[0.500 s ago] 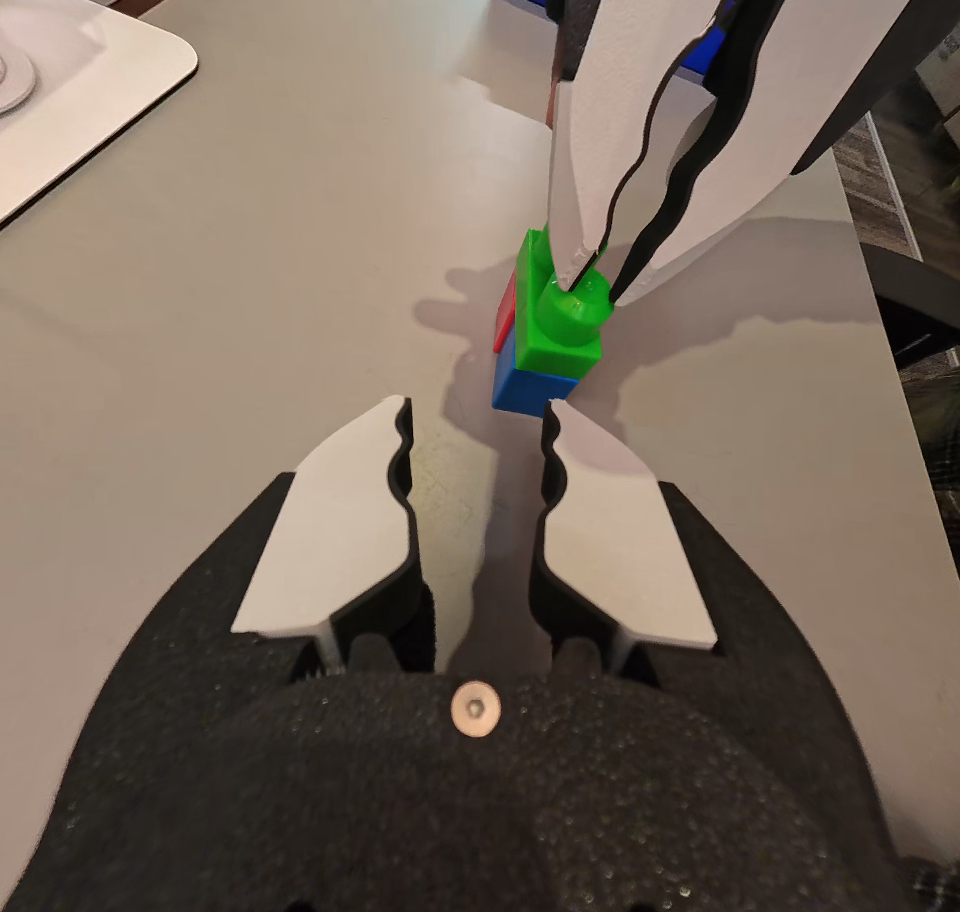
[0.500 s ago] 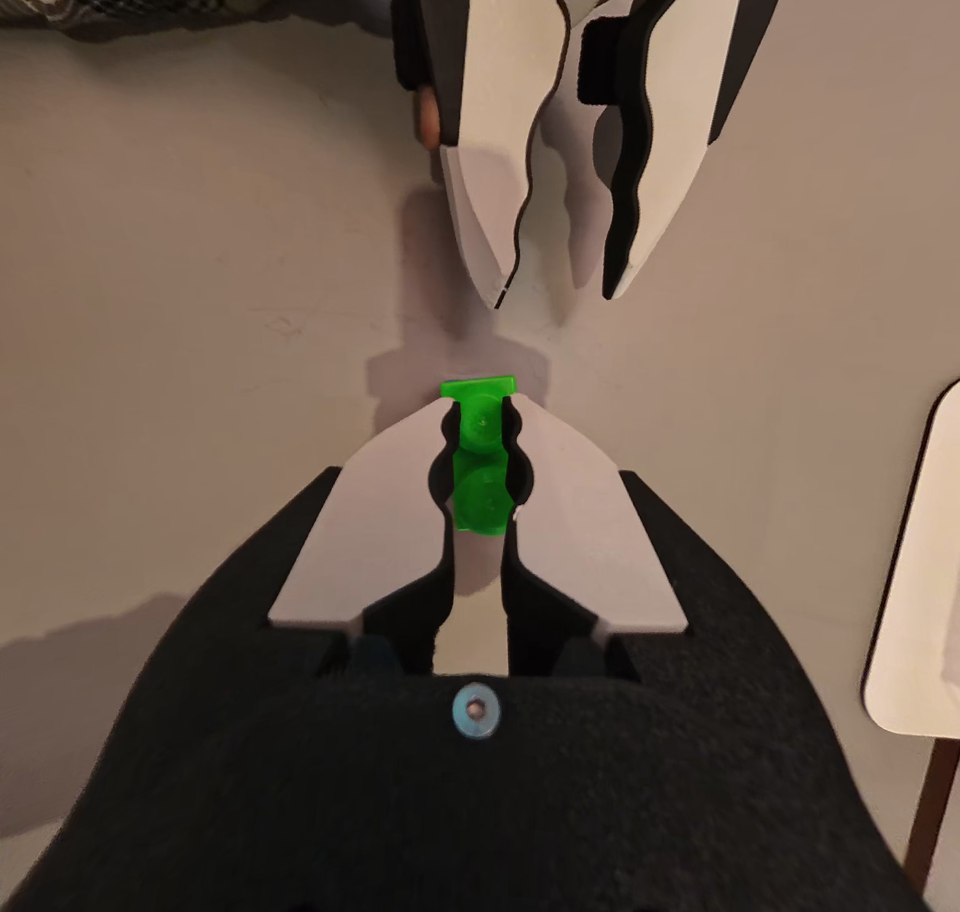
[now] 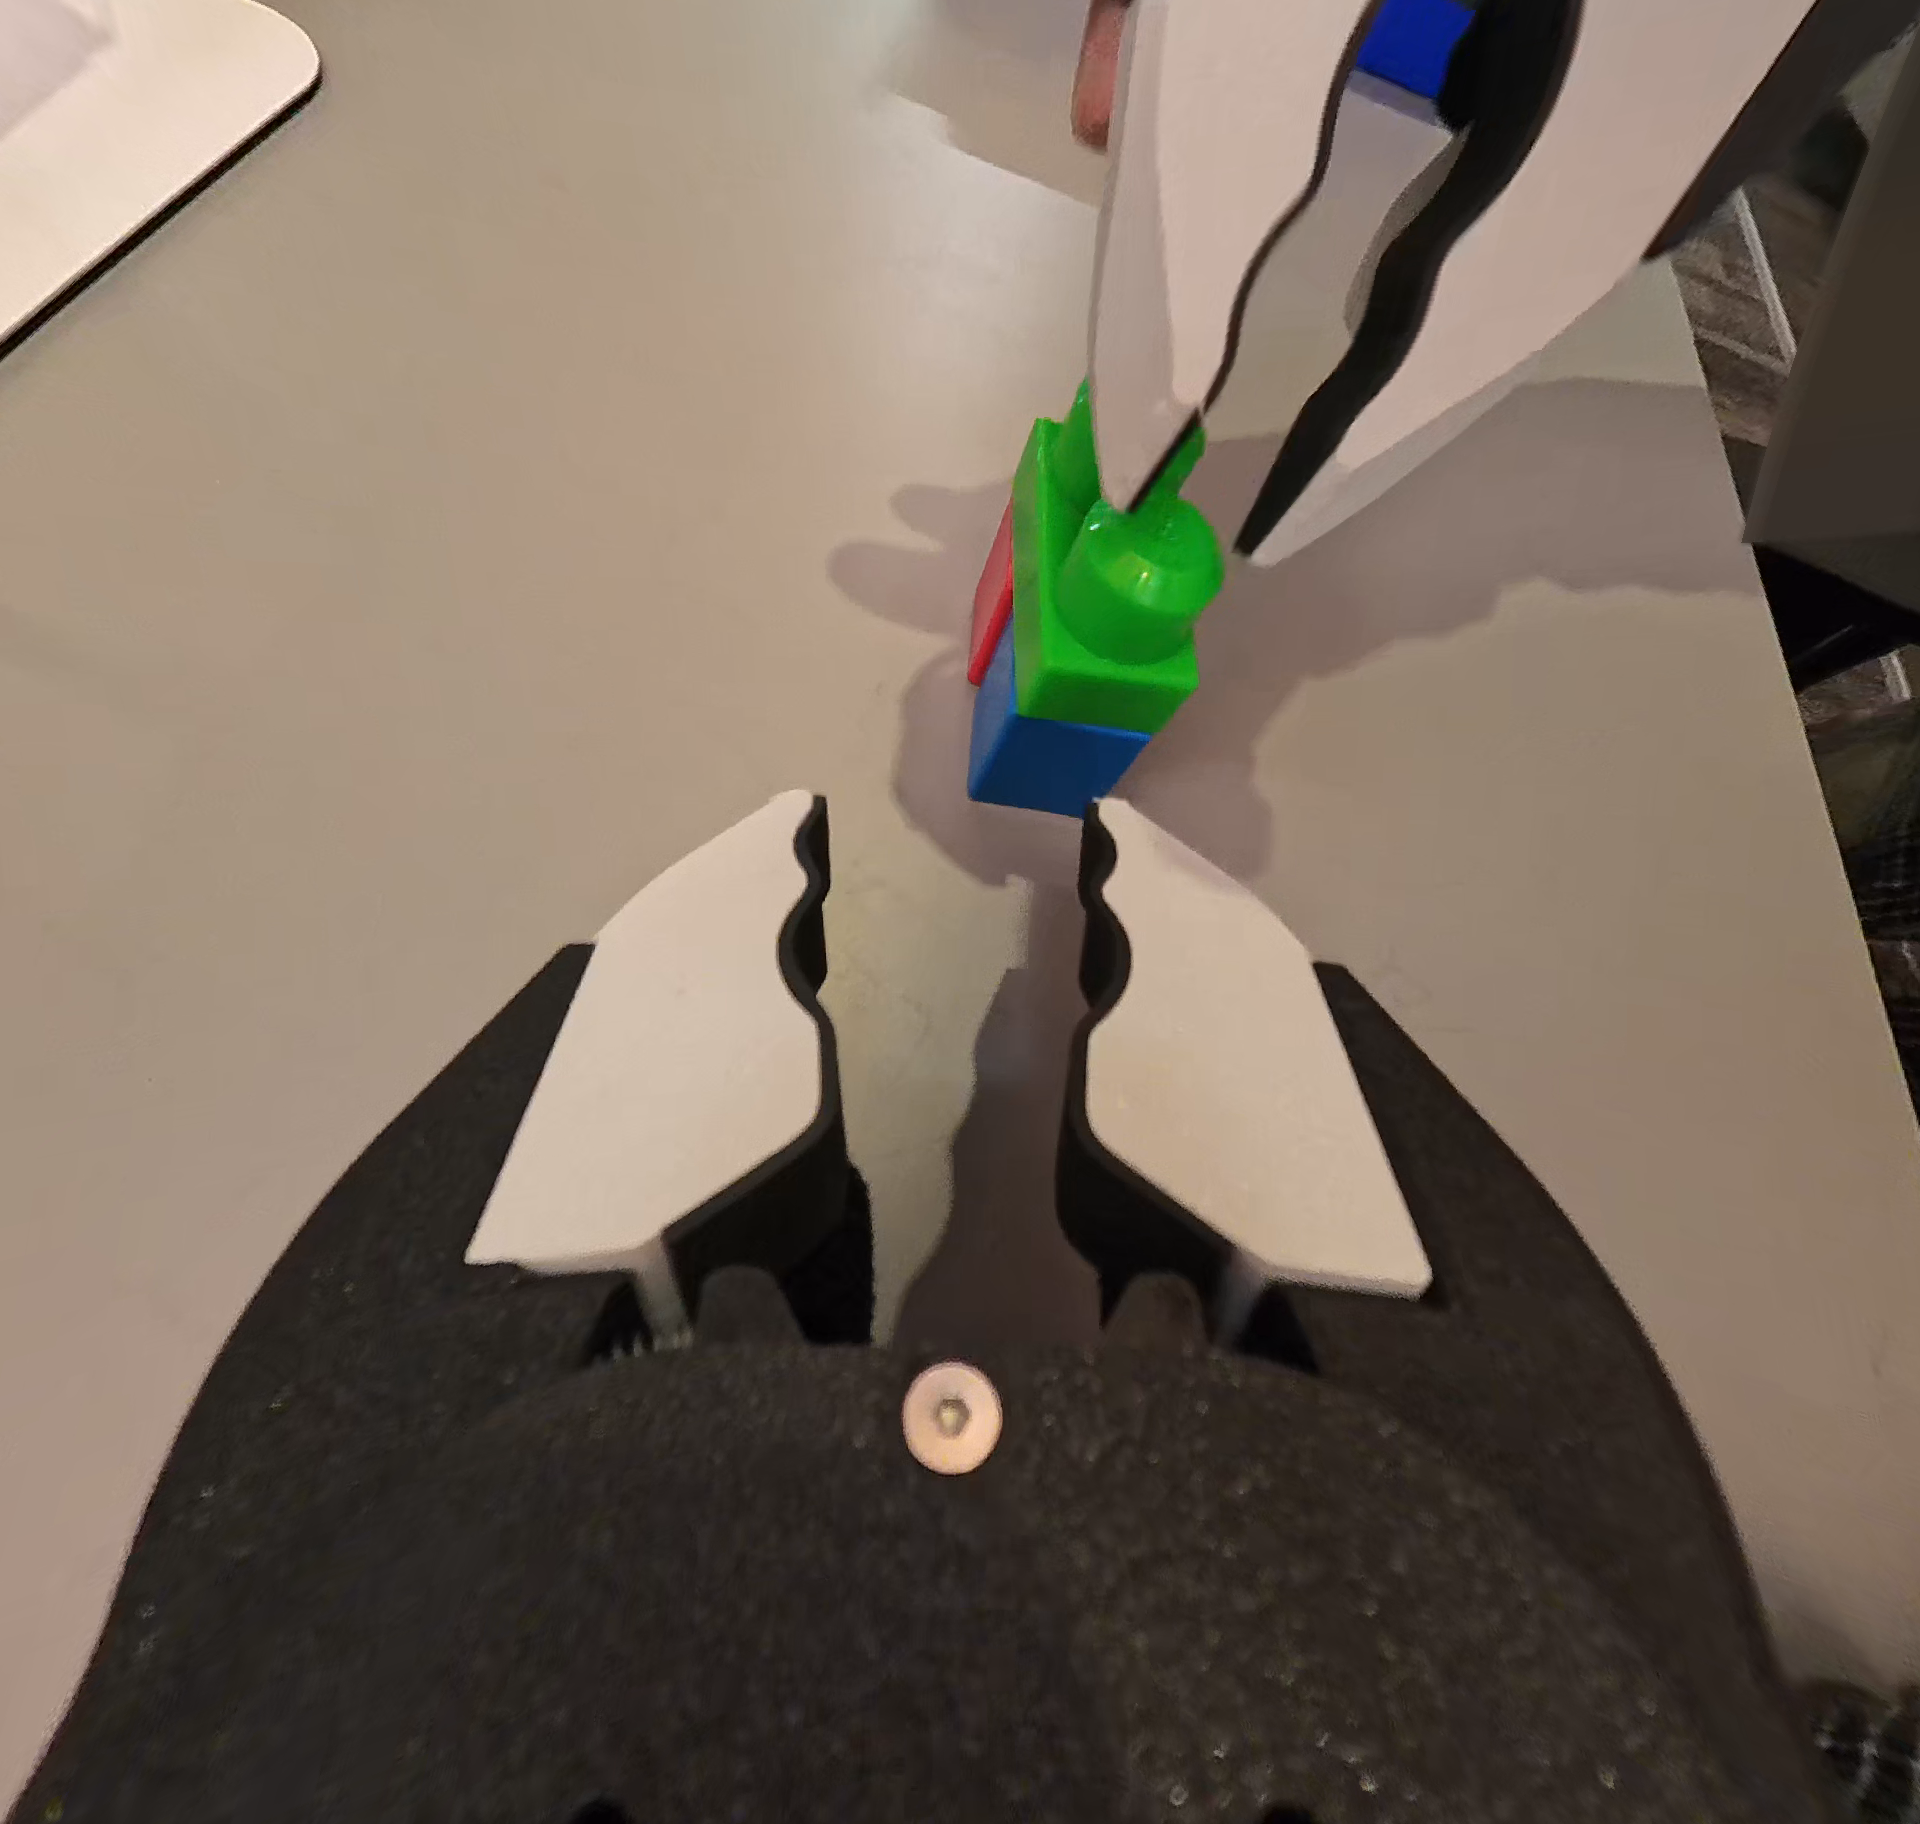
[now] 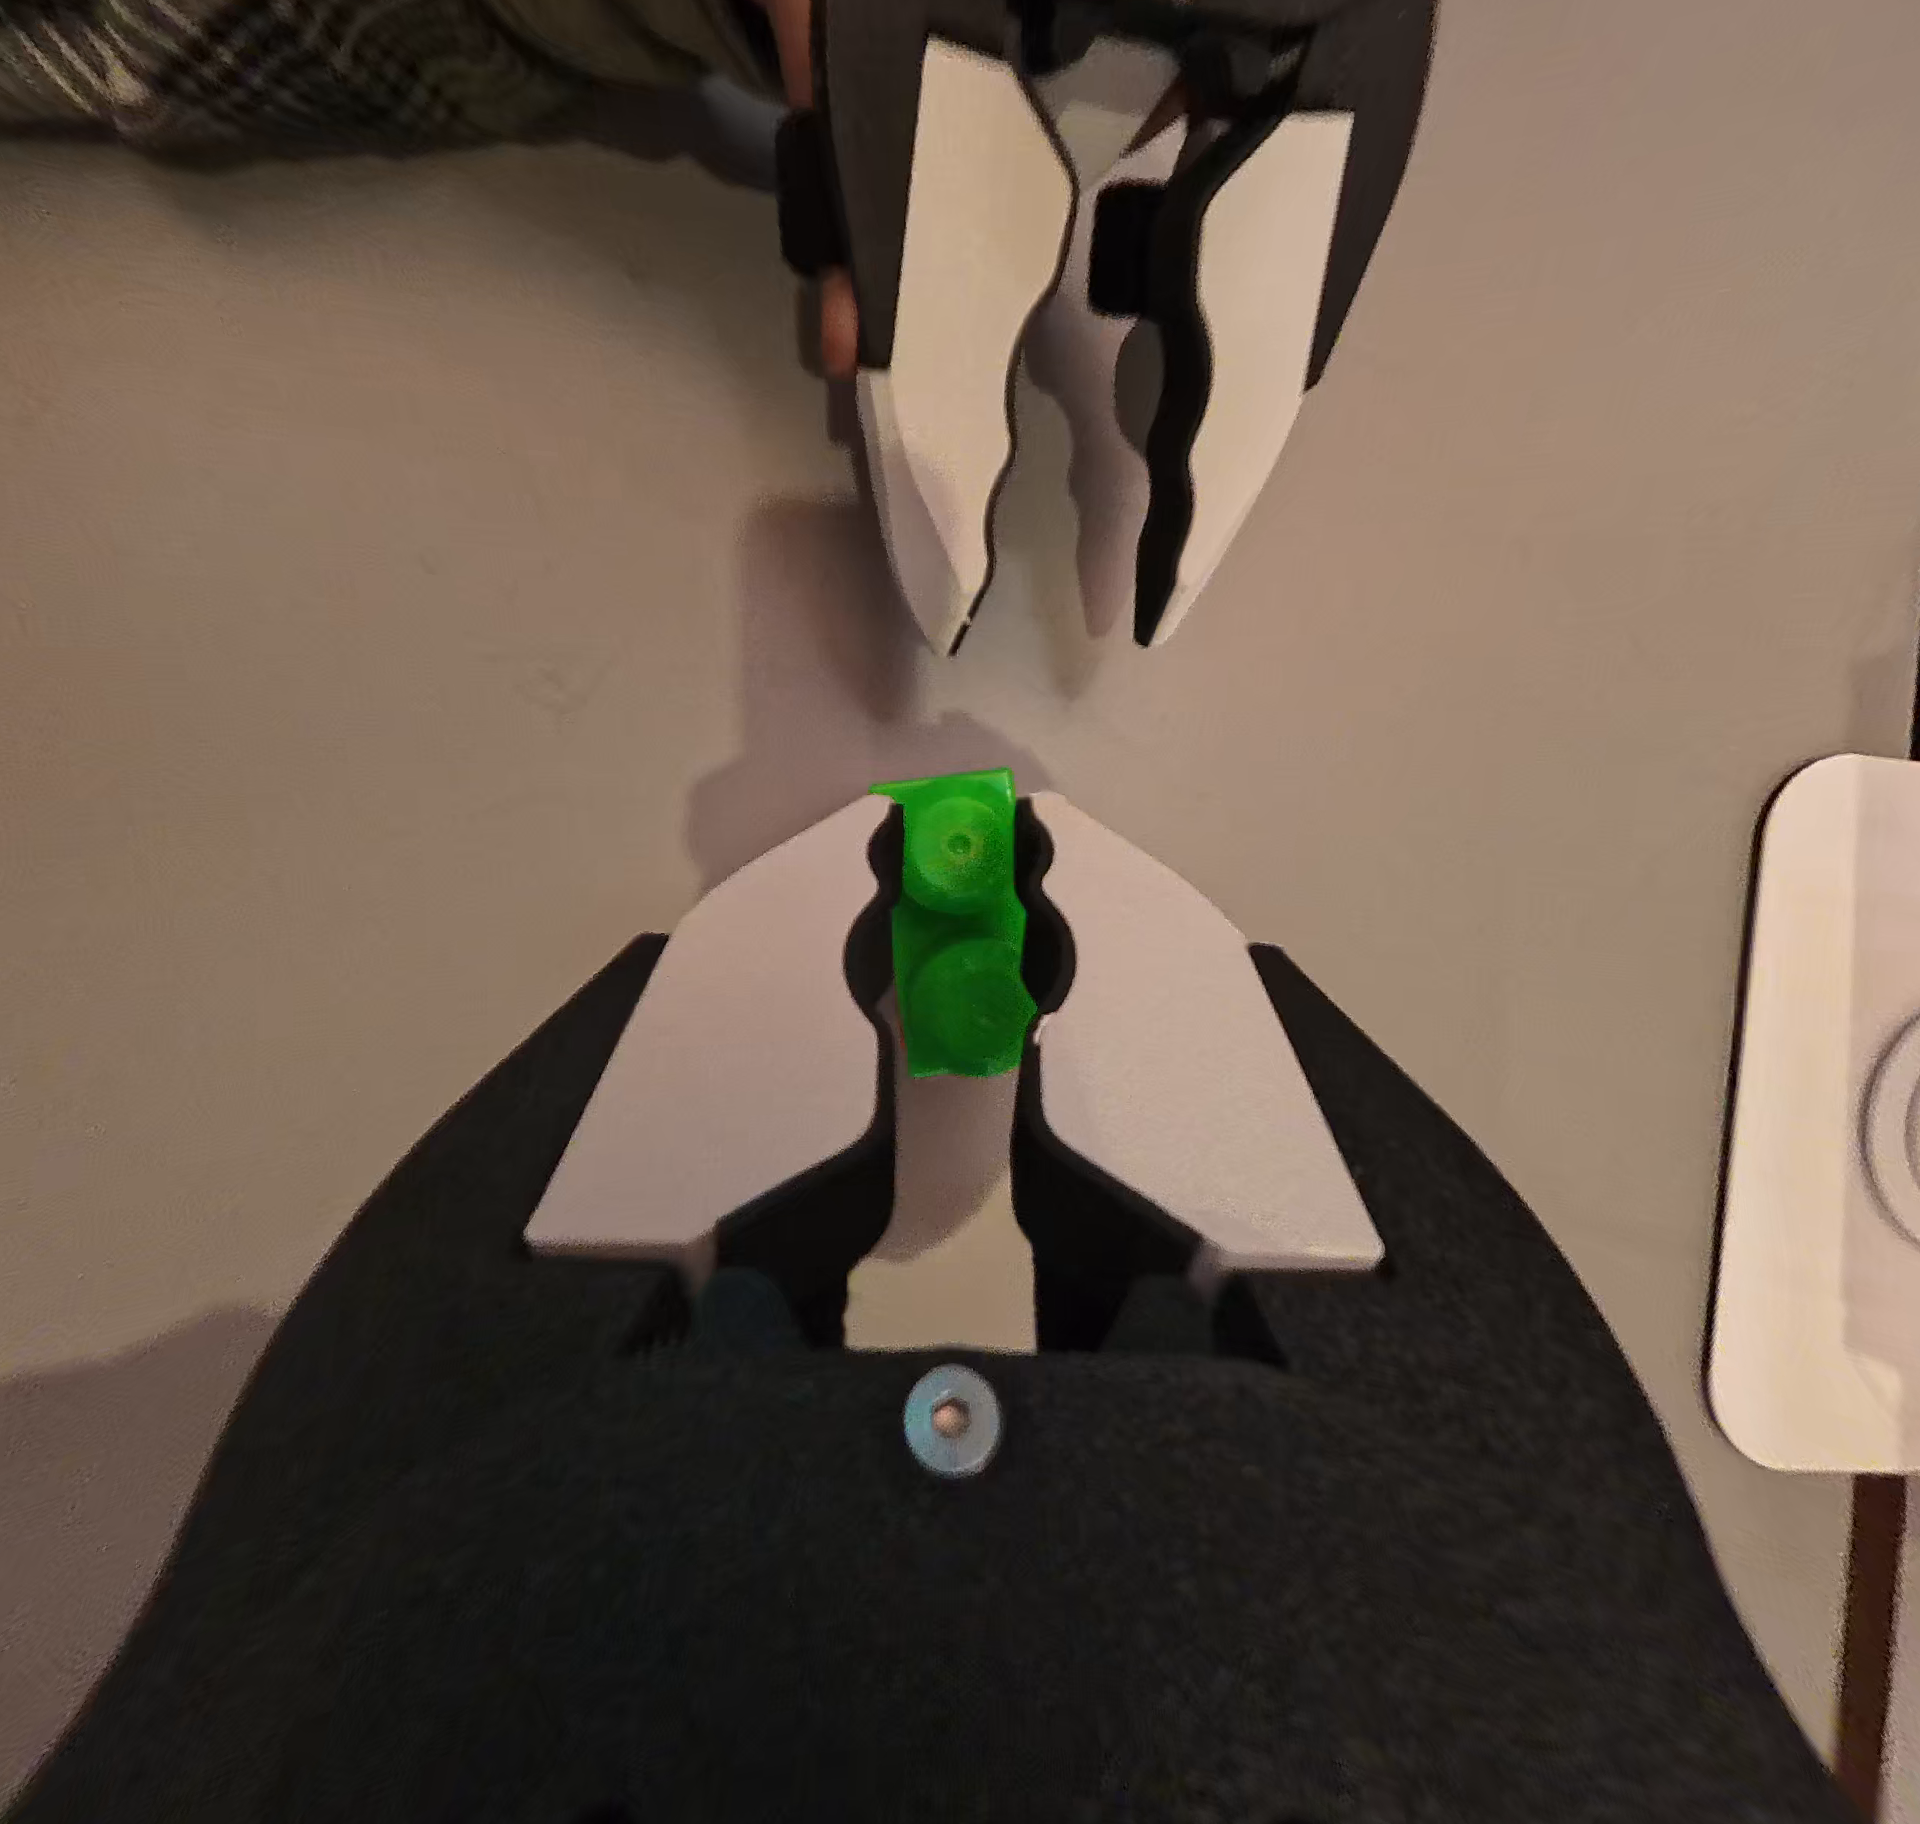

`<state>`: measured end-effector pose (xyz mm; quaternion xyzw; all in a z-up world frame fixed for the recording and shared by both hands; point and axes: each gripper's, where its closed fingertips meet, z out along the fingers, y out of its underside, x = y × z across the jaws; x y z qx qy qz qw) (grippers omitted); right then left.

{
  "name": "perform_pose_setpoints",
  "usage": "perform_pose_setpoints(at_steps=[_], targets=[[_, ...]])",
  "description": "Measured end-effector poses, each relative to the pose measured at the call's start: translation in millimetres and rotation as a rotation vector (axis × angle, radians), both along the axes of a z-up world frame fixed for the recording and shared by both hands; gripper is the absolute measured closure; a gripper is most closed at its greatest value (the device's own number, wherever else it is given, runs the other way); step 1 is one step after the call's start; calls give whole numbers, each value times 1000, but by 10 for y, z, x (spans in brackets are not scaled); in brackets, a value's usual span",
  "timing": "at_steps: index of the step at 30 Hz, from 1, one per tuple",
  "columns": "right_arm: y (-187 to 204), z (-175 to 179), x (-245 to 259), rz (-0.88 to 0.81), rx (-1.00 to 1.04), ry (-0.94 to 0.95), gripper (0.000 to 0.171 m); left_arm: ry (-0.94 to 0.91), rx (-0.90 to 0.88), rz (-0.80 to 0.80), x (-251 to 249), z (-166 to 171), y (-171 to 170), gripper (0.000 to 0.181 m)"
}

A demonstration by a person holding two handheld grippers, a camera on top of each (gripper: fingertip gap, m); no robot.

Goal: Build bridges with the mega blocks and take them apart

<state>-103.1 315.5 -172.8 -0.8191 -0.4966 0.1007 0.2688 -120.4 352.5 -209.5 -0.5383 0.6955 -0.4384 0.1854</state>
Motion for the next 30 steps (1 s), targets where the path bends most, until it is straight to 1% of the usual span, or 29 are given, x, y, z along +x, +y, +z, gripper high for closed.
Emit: perform_pose_setpoints(at_steps=[3,6,10,14,22,25,30], targets=[[5,180,79,-36,20,108,143,2,6,-13,-3,0,-25,135],[-61,216,276,-55,39,100,138,9,7,-24,-7,-9,-45,135],[-166,172,526,-92,49,86,130,23,18,-36,-12,-32,-69,136],[-245,137,652,-108,51,85,125,31,24,-47,-5,-46,-95,136],[-232,99,564,-53,69,53,102,23,18,-57,-8,-36,-110,136],[-198,85,473,-25,62,45,101,15,12,-60,-14,-16,-112,136],[-161,-10,363,30,18,-1,103,20,13,-61,-32,-22,-104,136]])
